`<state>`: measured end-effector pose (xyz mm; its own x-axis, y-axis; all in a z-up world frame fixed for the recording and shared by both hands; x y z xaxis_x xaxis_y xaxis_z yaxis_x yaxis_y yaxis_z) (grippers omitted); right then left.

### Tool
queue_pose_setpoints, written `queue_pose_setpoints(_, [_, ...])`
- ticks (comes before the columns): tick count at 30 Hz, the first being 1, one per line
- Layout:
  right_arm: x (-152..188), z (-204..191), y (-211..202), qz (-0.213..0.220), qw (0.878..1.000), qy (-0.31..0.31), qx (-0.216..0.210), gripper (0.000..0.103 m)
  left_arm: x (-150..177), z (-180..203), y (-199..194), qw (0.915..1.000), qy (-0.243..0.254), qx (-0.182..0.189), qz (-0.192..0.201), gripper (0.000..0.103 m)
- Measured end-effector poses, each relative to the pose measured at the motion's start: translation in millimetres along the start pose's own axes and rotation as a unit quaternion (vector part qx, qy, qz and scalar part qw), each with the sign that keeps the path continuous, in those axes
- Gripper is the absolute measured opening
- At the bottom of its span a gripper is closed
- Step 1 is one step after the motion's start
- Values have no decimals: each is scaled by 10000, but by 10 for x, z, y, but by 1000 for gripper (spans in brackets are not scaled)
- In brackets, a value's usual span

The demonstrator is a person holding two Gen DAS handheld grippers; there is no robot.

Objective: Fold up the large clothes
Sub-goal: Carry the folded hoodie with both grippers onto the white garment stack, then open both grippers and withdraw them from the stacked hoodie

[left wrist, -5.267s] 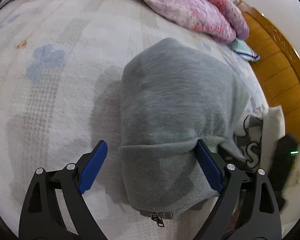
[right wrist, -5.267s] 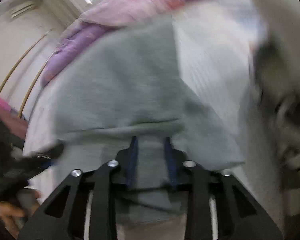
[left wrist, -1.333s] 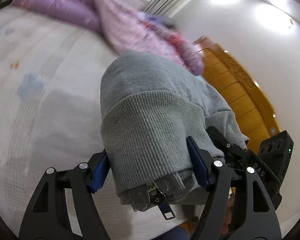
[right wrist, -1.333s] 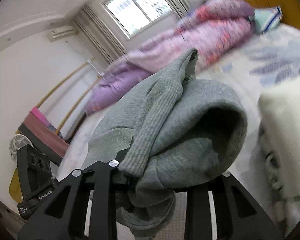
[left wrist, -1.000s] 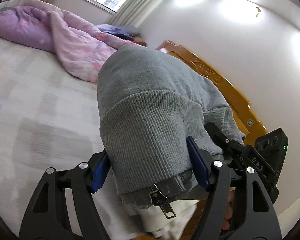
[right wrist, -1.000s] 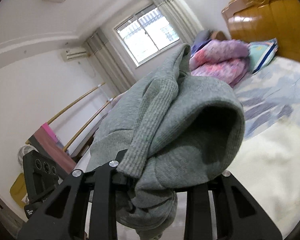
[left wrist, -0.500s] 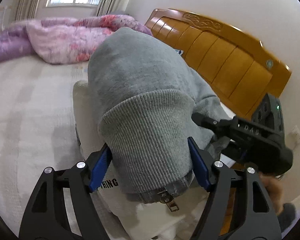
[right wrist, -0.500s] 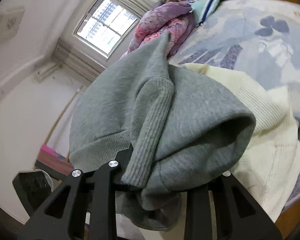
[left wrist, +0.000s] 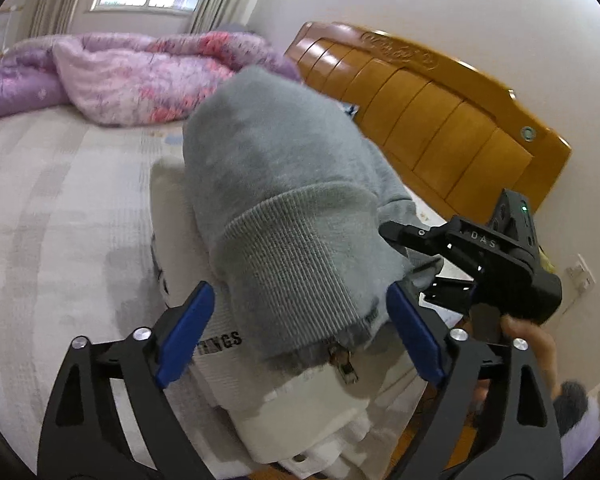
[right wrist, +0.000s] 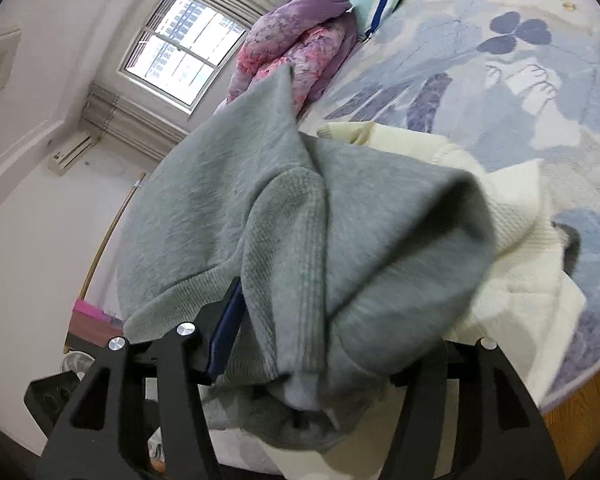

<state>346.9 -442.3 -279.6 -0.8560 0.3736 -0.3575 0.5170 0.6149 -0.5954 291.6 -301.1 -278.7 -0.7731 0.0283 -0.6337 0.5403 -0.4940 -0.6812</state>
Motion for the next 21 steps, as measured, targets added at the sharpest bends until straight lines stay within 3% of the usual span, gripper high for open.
queue_pose_setpoints(2, [23,22,-67,27,9999,54,116,56,45,-98,-77,10000,10,-75,13,89])
queue_pose_setpoints(5, [100,40,-148,54,9974,24,714,56,151,-398,-174,9994,-194,-253,-115,89])
queue_pose_setpoints(10, [386,-281,-175,-11,9838,-560,1701,58,261,-839,-478,9946,-245,-984,-219,89])
queue_pose_setpoints(13, [590,-606,-146,34,9785,-901,1854,64,298,-990,-722,9926,-200,-1178,-196,91])
queue_pose_setpoints(17, [939,-1177,-33,30,9755,-1421,1678,65,318,-1139,-1066,9892,-177,-1452,-120,92])
queue_pose_setpoints(21, [1335,-1693,118,10,9583,-2001,2042,73,370,-1224,-1428,9859,-156,-1663,-85,94])
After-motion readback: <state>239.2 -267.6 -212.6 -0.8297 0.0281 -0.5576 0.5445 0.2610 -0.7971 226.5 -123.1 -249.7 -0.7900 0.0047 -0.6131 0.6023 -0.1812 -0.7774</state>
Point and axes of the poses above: each gripper's, at about its wrist camera, not at the fingertips, and y roughly the way its jaws point, z to its right, x to its underside, the point moved 8 cm from there along y, roughly the way its jaws point, and after that the axes turned 10 degrees about -z, right-handed, at the moved point
